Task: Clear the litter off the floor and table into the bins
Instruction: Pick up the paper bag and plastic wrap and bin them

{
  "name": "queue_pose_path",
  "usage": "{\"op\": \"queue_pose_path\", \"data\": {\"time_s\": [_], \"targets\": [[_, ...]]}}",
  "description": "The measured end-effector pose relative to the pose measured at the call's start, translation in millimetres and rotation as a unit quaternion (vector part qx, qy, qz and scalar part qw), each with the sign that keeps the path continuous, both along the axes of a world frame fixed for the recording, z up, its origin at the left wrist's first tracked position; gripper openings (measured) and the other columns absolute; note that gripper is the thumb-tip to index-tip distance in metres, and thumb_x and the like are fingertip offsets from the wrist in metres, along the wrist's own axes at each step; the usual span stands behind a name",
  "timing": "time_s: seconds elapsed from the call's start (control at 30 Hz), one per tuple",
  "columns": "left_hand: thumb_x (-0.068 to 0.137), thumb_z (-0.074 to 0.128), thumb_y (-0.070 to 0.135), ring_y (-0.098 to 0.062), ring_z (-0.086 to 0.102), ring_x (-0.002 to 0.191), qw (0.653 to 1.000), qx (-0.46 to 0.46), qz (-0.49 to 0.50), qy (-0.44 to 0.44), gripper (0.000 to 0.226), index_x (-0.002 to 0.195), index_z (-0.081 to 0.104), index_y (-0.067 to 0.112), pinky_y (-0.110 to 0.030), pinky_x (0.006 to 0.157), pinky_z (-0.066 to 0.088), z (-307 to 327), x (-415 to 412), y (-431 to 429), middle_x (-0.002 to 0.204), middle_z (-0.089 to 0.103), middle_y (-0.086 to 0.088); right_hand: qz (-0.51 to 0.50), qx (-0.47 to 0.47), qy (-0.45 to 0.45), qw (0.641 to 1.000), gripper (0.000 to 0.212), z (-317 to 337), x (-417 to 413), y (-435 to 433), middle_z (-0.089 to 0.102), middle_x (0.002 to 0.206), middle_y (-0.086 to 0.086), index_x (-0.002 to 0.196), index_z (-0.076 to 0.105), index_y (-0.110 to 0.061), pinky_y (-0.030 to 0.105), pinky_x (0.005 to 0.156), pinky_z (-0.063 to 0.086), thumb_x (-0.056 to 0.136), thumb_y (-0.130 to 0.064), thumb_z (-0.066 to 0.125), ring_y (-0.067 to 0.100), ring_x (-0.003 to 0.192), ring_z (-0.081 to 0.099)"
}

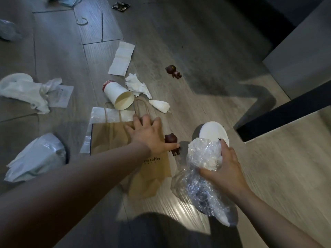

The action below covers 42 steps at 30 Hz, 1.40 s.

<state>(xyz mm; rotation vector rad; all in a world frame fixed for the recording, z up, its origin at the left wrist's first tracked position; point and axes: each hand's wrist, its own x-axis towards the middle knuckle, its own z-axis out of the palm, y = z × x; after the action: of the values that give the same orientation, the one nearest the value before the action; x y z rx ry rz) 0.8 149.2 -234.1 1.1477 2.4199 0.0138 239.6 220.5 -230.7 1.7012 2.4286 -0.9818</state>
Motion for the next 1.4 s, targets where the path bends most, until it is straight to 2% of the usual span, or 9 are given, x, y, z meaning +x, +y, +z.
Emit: {"op": "queue_pose_path", "data": {"time_s": [0.13,0.27,0.4,0.6,0.77,0.97,1.17,1.3,1.4], "targets": [[0.055,0.04,0.094,-0.047,-0.007,0.142,0.998,-0.002,0.066,-0.017,0.114,0.146,0.014,0.032,-0.073,0.106,0.005,-2,14,15,0.154,0.005,-0.008,-0.01,0.002,0.01,1.0,0.127,-1,1,3,0.015,0.156,-0.005,0.147,-0.001,-0.044,0.056,0.107,0.036,0.044,-0.078,0.064,0.029,0.138,0.03],[0.062,0.057,0.077,-0.041,0.013,0.137,0.995,0.033,0.092,0.013,0.094,0.135,0.028,0.026,-0.072,0.105,0.013,-6,18,24,0.142,0.022,-0.011,-0.013,0.007,0.022,1.0,0.126,-3,4,7,0.018,0.152,-0.011,0.147,-0.001,-0.044,0.05,0.104,0.038,0.043,-0.079,0.062,0.028,0.134,0.034],[0.063,0.057,0.073,-0.033,0.028,0.125,0.996,0.042,0.074,0.037,0.082,0.127,0.038,0.025,-0.064,0.105,0.021,-8,14,24,0.131,0.034,-0.01,-0.015,0.007,0.025,1.0,0.124,-3,7,7,0.018,0.151,-0.012,0.145,-0.001,-0.048,0.051,0.102,0.04,0.043,-0.077,0.064,0.027,0.133,0.035],[0.068,0.047,0.076,-0.03,0.033,0.12,0.996,0.064,0.001,0.068,0.071,0.118,0.048,0.026,-0.055,0.107,0.024,-15,3,8,0.123,0.042,-0.006,-0.018,0.002,0.025,1.0,0.124,-1,6,6,0.015,0.153,-0.011,0.146,-0.001,-0.046,0.051,0.104,0.038,0.044,-0.077,0.063,0.028,0.134,0.034],[0.049,0.046,0.089,-0.026,0.03,0.118,0.995,0.084,-0.041,0.025,0.074,0.102,0.043,0.037,-0.056,0.112,0.015,-19,-5,-9,0.117,0.038,0.0,-0.013,0.001,0.026,1.0,0.121,1,5,5,0.015,0.155,-0.007,0.147,0.001,-0.045,0.054,0.105,0.037,0.049,-0.07,0.068,0.03,0.135,0.033],[0.035,0.039,0.098,-0.024,0.027,0.12,0.995,0.083,-0.047,0.017,0.089,0.099,0.042,0.038,-0.056,0.114,0.012,-18,-3,-20,0.115,0.035,0.002,-0.015,0.008,0.027,0.999,0.123,2,2,2,0.018,0.155,-0.005,0.147,0.001,-0.044,0.054,0.106,0.038,0.045,-0.074,0.064,0.029,0.135,0.034],[0.06,0.06,0.07,-0.023,0.031,0.114,0.994,0.096,-0.049,-0.002,0.045,0.086,0.047,0.035,-0.054,0.113,0.015,-18,2,-20,0.108,0.036,0.004,-0.014,0.005,0.014,1.0,0.126,2,-1,-1,0.017,0.157,-0.003,0.146,-0.002,-0.046,0.057,0.107,0.037,0.042,-0.078,0.061,0.029,0.138,0.031],[0.067,0.061,0.063,-0.019,0.033,0.109,0.992,0.108,-0.061,-0.015,0.033,0.082,0.048,0.036,-0.049,0.11,0.019,-20,1,-22,0.1,0.04,0.009,-0.015,0.006,0.024,1.0,0.123,5,1,-1,0.017,0.156,-0.004,0.145,-0.002,-0.048,0.056,0.105,0.039,0.044,-0.075,0.063,0.029,0.137,0.033],[0.072,0.063,0.053,-0.016,0.038,0.1,0.985,0.156,-0.065,-0.036,0.024,0.071,0.046,0.036,-0.038,0.095,0.027,-19,-3,-26,0.09,0.048,0.012,-0.016,0.01,0.033,0.999,0.123,9,1,-2,0.019,0.154,-0.006,0.145,-0.001,-0.048,0.054,0.104,0.04,0.043,-0.073,0.064,0.028,0.134,0.035]]}}
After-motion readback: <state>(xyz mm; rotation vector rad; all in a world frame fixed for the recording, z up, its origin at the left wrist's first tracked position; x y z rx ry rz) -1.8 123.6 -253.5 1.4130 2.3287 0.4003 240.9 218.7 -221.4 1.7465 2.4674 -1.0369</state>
